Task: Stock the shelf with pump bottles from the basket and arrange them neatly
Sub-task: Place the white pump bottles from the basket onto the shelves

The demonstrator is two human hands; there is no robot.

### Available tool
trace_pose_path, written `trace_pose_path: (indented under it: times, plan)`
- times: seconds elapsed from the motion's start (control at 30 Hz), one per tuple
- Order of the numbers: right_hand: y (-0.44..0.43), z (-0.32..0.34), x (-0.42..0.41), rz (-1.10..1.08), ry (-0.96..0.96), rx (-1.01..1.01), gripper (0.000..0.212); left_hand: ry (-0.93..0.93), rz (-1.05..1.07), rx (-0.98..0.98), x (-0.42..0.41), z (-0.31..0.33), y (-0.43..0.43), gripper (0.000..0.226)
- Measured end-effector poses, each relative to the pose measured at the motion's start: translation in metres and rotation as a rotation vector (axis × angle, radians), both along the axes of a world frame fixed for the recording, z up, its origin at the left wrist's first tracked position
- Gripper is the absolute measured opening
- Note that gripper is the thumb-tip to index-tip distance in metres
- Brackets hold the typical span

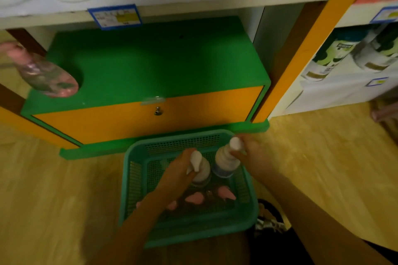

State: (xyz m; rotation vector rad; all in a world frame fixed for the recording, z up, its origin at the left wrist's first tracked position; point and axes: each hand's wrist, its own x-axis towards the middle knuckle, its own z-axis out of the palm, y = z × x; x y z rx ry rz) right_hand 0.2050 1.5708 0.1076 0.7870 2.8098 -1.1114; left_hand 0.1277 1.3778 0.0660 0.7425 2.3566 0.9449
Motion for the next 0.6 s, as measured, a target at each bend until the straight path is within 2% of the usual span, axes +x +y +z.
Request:
trace_pose_path:
  times: [0.2,0.43,0.6]
  plan:
    - [0.004,0.093,-0.011,0.084,0.236,0.010,0.042,0.125,0.032,0.208,-0.014,0.103,-0.023,0.052]
    - [-0.023,0.217,-0.013,0.121,0.463,0.016,0.034,0.172,0.189,0.480,-0.017,0.226,-0.060,0.047]
    - [-0.050,0.290,-0.020,0.169,0.559,0.104,0.029,0.286,0.181,0.539,-0.018,0.297,-0.088,0.046]
